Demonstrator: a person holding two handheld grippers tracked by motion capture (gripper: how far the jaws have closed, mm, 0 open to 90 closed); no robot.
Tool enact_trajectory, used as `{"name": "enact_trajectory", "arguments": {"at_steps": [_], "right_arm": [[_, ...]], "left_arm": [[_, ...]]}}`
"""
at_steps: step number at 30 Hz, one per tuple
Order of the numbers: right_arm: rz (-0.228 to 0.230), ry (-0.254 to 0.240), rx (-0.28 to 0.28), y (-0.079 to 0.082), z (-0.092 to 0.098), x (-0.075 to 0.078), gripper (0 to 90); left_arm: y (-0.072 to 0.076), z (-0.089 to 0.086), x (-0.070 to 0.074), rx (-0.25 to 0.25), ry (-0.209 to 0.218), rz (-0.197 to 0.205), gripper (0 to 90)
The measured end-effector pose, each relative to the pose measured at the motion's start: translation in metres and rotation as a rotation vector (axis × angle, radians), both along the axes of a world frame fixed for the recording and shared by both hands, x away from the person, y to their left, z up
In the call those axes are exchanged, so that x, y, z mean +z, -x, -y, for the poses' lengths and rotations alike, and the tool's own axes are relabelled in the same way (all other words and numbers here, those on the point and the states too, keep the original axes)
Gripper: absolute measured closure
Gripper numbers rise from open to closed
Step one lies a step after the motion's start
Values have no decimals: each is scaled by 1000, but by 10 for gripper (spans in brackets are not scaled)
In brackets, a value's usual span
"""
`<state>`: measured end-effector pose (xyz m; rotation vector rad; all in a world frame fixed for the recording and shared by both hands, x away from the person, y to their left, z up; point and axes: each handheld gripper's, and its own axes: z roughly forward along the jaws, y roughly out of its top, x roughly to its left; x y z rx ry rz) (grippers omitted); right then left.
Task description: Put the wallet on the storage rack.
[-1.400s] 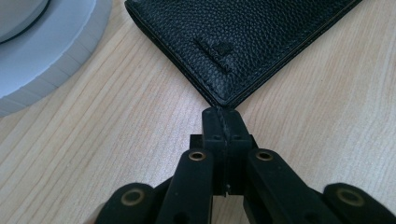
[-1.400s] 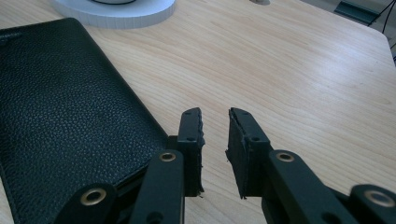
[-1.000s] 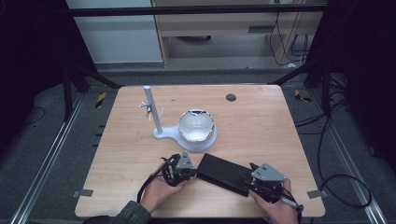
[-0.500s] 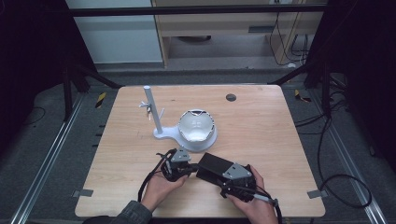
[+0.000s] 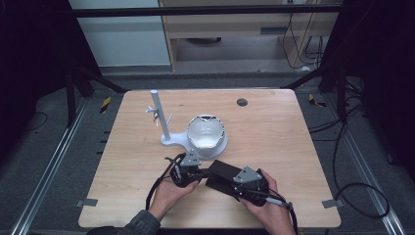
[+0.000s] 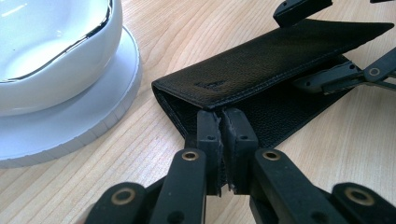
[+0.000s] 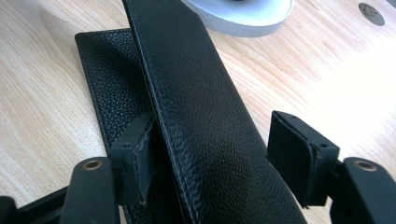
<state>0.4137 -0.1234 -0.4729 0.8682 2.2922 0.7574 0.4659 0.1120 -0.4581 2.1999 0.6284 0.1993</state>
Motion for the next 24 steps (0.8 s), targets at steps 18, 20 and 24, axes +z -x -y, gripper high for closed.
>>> {"name": "enact_trajectory", "arguments": {"at_steps": [18, 20, 24], "right_arm": [[-17, 70, 15, -8, -3, -5, 515], [-17, 69, 13, -9, -2, -5, 550], [-8, 80, 12, -11, 1, -3, 684]], "left_arm": [[-5, 7, 7, -23, 10, -5, 837], [-5, 7, 7, -24, 11, -8, 824], [0, 8, 10, -5, 6, -2, 684]]}}
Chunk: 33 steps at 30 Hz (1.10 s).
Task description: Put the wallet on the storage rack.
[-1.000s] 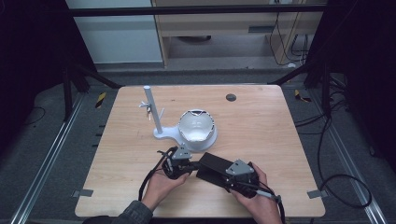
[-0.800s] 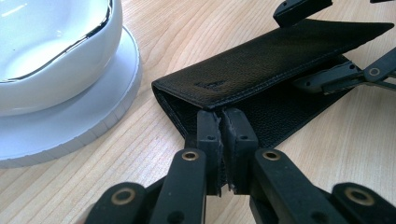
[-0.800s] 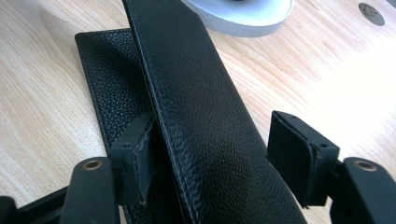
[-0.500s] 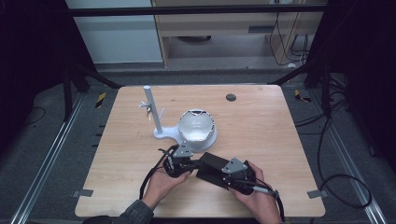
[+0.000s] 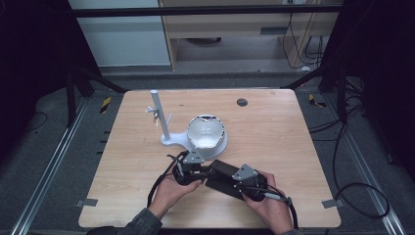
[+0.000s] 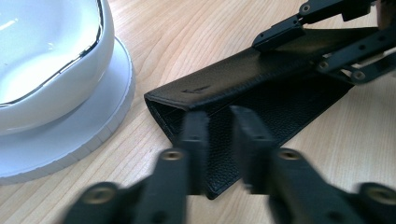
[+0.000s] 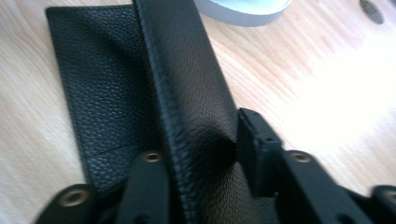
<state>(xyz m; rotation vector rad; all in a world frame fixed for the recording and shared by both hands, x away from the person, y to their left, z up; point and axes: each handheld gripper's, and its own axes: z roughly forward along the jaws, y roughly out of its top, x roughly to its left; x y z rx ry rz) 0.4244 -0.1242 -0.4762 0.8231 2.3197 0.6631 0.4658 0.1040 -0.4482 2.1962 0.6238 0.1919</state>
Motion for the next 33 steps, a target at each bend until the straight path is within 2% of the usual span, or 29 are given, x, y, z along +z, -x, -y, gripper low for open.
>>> {"name": "enact_trajectory", "arguments": {"at_steps": [2, 4, 5, 9, 12, 16, 24, 30, 33], "right_arm": [[22, 25, 15, 0, 0, 1, 749], [46, 38, 36, 1, 1, 2, 790], [53, 43, 42, 1, 2, 3, 806], [87, 34, 63, 3, 7, 5, 830], [127, 23, 75, 5, 14, 9, 840], [167, -22, 71, 7, 29, 13, 842], [216, -121, 56, 13, 55, 19, 843], [258, -188, 61, 17, 68, 24, 844], [271, -216, 58, 18, 74, 26, 843]], "left_arm": [[2, 0, 2, 14, -4, 6, 513], [2, -1, 4, 17, 2, 4, 365], [2, -1, 4, 6, -8, 0, 278], [4, -2, 4, -11, -21, 0, 148], [1, -4, 6, 0, -30, -8, 129], [-2, -3, 11, 14, -44, -14, 123], [-1, 8, 13, -21, -81, -10, 111], [-3, 17, 22, -44, -90, 4, 99], [-5, 20, 27, -61, -110, 18, 94]]}}
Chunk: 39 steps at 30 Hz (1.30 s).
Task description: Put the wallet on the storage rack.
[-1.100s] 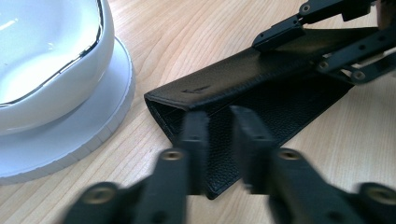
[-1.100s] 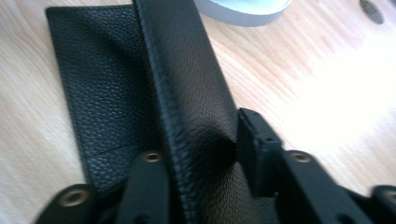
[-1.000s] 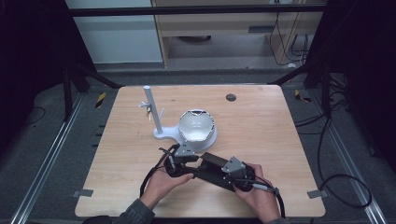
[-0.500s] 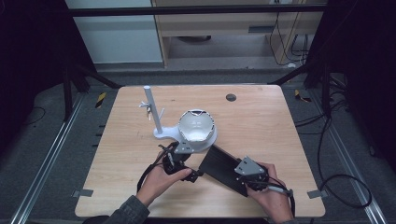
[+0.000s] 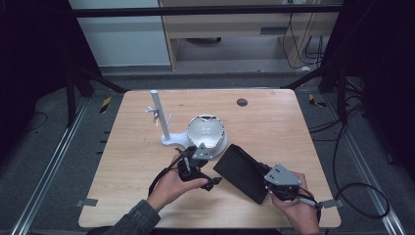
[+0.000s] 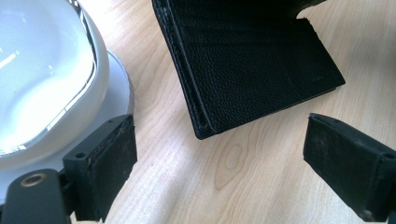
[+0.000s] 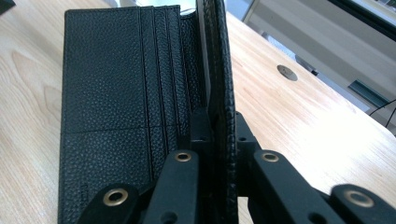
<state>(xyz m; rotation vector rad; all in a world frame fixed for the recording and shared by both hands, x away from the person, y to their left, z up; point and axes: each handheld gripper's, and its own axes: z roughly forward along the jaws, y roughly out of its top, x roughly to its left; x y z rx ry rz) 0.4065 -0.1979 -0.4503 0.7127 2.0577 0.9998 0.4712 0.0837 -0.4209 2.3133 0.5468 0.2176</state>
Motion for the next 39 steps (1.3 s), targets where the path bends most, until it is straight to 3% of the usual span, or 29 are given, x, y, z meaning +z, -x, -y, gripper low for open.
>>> {"name": "enact_trajectory", "arguments": {"at_steps": [10, 14, 23, 27, 30, 32, 34, 39], "right_arm": [[24, -64, 17, 1, 3, 4, 843], [29, -76, 27, 2, 3, 5, 843], [45, -107, 39, 3, 2, 8, 843], [57, -123, 48, 4, 1, 10, 843], [67, -140, 51, 5, 2, 11, 843], [67, -144, 58, 5, 2, 10, 843], [60, -149, 68, 4, 2, 9, 841], [12, -145, 97, 4, 2, 2, 780]], "left_arm": [[-6, 8, 8, 6, 34, 3, 92], [-10, 10, 7, -5, 14, 0, 92], [-25, 26, 2, -18, 66, -81, 121], [-31, 35, 1, -38, 36, -93, 153], [-34, 37, 1, -47, 37, -104, 221], [-35, 36, 2, -54, 54, -116, 410], [-34, 34, 5, -49, 49, -122, 514], [-29, 30, 20, -72, 87, -163, 726]]}}
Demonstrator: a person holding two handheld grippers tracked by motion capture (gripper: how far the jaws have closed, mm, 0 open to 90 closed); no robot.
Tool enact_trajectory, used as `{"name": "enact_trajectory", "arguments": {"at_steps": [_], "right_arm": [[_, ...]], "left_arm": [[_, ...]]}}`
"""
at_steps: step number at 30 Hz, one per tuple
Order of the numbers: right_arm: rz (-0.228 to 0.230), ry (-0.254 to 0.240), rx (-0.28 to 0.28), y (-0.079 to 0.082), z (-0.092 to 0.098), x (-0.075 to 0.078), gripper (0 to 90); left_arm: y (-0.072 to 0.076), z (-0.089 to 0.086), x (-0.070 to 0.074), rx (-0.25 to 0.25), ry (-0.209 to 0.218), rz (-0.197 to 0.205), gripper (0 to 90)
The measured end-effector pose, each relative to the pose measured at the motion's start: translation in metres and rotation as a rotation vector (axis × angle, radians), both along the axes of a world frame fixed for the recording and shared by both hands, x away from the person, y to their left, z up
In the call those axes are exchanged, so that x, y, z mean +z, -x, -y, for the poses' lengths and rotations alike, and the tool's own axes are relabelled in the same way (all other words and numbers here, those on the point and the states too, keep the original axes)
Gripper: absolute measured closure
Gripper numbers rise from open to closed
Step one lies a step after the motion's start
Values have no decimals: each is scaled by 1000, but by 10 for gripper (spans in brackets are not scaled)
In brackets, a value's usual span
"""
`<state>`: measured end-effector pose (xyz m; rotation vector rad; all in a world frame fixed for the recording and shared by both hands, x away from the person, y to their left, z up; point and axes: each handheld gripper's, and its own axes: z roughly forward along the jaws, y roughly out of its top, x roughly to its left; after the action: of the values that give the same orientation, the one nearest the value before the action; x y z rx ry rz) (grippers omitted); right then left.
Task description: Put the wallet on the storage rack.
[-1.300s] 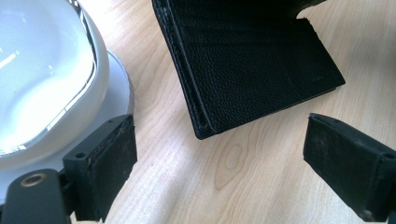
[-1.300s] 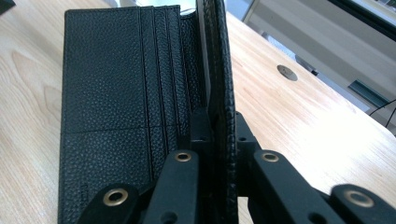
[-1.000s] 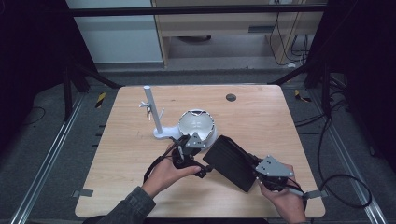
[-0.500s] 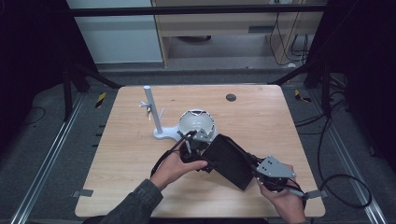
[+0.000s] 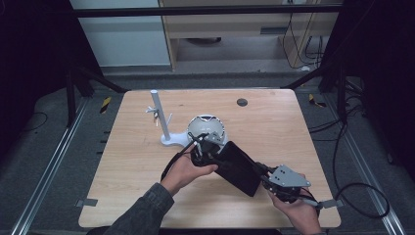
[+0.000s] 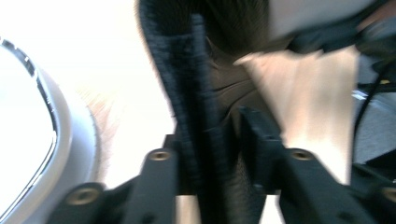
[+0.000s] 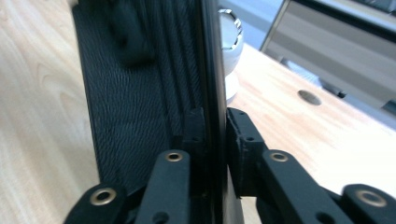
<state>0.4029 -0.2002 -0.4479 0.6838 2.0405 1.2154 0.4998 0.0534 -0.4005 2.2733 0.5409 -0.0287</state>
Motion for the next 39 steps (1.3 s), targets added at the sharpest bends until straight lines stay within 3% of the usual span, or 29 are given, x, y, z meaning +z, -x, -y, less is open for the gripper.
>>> {"name": "enact_trajectory", "arguments": {"at_steps": [2, 5, 9, 11, 15, 20, 25, 27, 28, 32, 39], "right_arm": [[-25, -1, 20, 0, -1, -3, 743], [-58, 9, 39, 0, -6, -7, 601], [-143, 38, 50, -3, -11, -14, 387], [-156, 51, 39, -4, -11, -18, 303], [-202, 61, 31, -7, -6, -27, 210], [-291, 46, -33, -16, 8, -39, 141], [-356, 41, -173, -28, 18, -49, 73], [-370, 38, -194, -31, 19, -51, 67], [-393, 39, -240, -36, 20, -54, 61], [-432, 45, -279, -42, 21, -61, 53], [-465, 2, -296, -49, 22, -65, 23]], "left_arm": [[3, 2, 6, -2, -42, 29, 749], [3, 3, 17, 7, -31, 23, 787], [4, 4, 33, 9, -59, 57, 797], [4, 4, 40, 18, -89, 77, 798], [0, 1, 52, 31, -99, 89, 799], [-4, -8, 70, 46, -99, 97, 799], [-7, -20, 90, 66, -88, 105, 799], [-7, -22, 95, 70, -96, 114, 799], [-8, -26, 101, 75, -107, 121, 799], [-9, -32, 116, 93, -110, 132, 799], [-18, -41, 135, 118, -120, 125, 799]]}}
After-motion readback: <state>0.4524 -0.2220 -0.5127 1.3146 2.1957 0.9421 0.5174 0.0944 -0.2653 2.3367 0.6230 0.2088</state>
